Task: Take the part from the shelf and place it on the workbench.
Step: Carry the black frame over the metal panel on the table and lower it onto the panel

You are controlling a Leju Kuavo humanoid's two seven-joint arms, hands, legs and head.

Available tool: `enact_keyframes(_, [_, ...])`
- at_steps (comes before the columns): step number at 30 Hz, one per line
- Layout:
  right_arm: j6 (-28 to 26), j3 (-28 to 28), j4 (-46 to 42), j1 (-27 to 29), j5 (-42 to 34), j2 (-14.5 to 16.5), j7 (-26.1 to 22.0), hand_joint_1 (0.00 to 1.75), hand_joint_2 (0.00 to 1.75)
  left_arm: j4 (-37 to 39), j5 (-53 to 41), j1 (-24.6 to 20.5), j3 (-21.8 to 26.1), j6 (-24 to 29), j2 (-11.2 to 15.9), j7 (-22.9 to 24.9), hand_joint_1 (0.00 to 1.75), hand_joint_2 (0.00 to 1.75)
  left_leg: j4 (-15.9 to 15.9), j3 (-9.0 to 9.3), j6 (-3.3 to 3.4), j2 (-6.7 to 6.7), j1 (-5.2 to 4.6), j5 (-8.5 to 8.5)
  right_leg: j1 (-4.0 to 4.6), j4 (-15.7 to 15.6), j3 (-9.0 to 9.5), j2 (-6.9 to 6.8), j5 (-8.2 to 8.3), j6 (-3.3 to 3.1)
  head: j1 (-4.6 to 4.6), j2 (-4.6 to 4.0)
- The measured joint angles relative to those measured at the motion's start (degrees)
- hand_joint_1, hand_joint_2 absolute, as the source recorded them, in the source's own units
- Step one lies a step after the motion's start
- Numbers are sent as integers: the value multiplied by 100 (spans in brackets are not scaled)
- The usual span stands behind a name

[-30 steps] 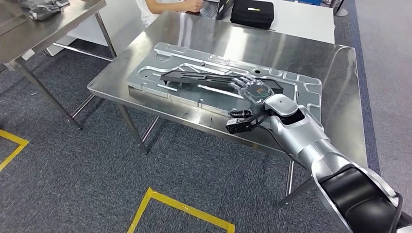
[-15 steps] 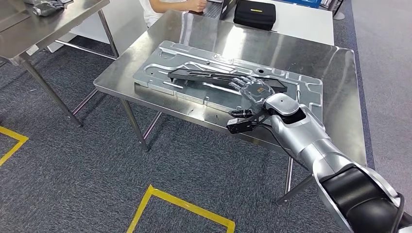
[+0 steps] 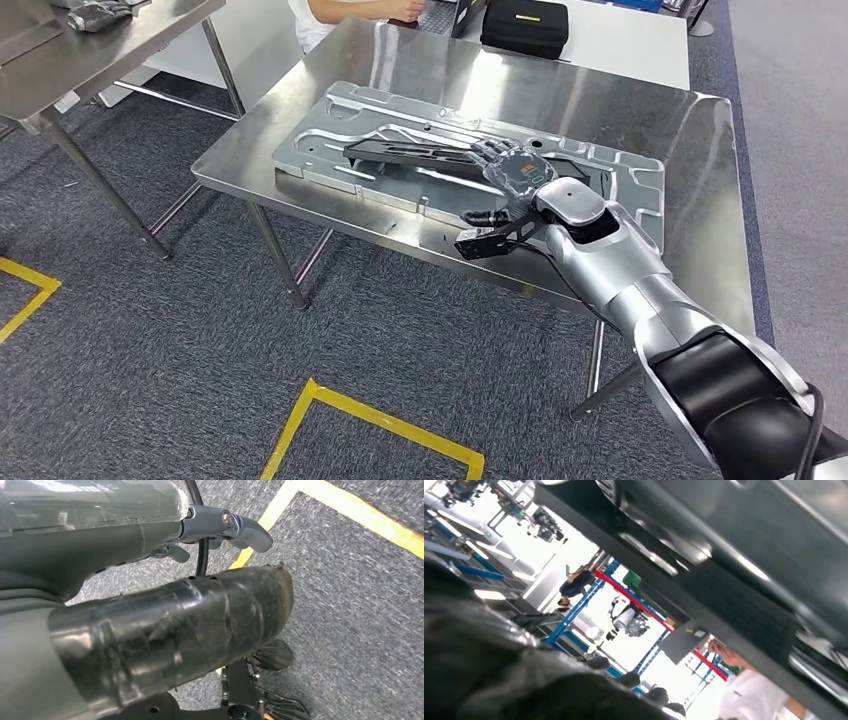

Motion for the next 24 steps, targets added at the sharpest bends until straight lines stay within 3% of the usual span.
enact_keyframes(2, [4,4,1,-22,16,3,-3,0,0,0,-23,-7,33,0,-9,21,0,0,-83,30,46,-27,36,88,-7,372,-147,44,-304,26,1,0])
enact_keyframes(4, [5,9,9,-16,31,2,-6,0,0,0,-36,-2,77,-1,-16,37,0,0,-87,-6,62,-73,41,122,-32,1198,-452,84,-779,51,1,0])
enact_keyframes(5, [5,13,15,-1,35,1,-7,0,0,0,-37,6,93,-1,-19,40,0,0,-78,-24,57,-107,44,127,-50,1563,-580,90,-935,67,1,0])
enact_keyframes(6, [6,18,22,15,38,2,-8,0,0,0,-38,11,105,-1,-20,42,0,0,-60,-41,46,-152,51,129,-72,1736,-609,92,-982,85,0,0])
enact_keyframes(7, [7,22,28,27,42,2,-8,0,0,0,-39,14,110,-1,-20,43,0,0,-34,-57,28,-202,62,124,-98,1669,-520,95,-922,102,0,0])
enact_keyframes(8, [7,26,33,30,44,2,-9,0,0,0,-41,14,114,-1,-20,43,0,0,1,-71,5,-254,75,112,-125,1397,-331,107,-788,118,-1,0])
enact_keyframes(10, [8,33,39,14,50,4,-10,0,0,0,-57,8,122,-5,-22,35,0,0,104,-124,-76,-361,109,65,-169,642,136,276,-604,142,1,0])
enact_keyframes(11, [8,37,44,5,53,3,-11,0,0,0,-70,3,127,-8,-23,28,0,0,150,-161,-122,-404,119,47,-170,406,272,353,-584,137,1,0])
enact_keyframes(12, [8,43,50,1,56,2,-12,0,0,0,-83,0,134,-11,-24,20,0,0,183,-200,-169,-450,131,38,-156,287,338,408,-609,121,1,0])
enact_keyframes(14, [7,51,62,0,65,4,-13,0,0,0,-97,9,144,-18,-25,4,0,0,188,-254,-254,-530,149,50,-122,292,329,337,-619,45,-1,0])
enact_keyframes(15, [6,54,65,-3,68,15,-13,0,0,0,-102,19,147,-22,-28,-3,0,0,207,-273,-289,-511,159,37,-122,278,336,284,-612,-1,-1,0])
enact_keyframes(17, [4,56,69,-18,71,32,-15,0,0,0,-109,24,148,-28,-36,-14,0,0,475,-408,-339,-304,156,-133,-129,228,362,171,-594,-100,-2,0])
enact_keyframes(19, [4,56,82,-21,72,33,-22,0,0,0,-117,11,150,-29,-39,-21,0,0,1177,-740,-367,-76,150,-490,-99,210,373,52,-595,-161,-3,0])
enact_keyframes(21, [6,58,96,-7,73,32,-28,0,0,0,-128,9,153,-31,-39,-23,0,0,1796,-1045,-381,-29,152,-698,-74,215,372,-69,-603,-179,-3,0])
enact_keyframes(22, [7,59,98,-1,73,32,-28,0,0,0,-134,13,154,-31,-39,-23,0,0,1825,-1062,-379,-22,151,-645,-68,220,373,-126,-606,-180,-3,0])
enact_keyframes(24, [10,60,98,-5,73,32,-28,0,0,0,-149,15,159,-31,-39,-23,0,0,1230,-760,-357,65,148,-284,-63,235,381,-247,-618,-167,-3,0])
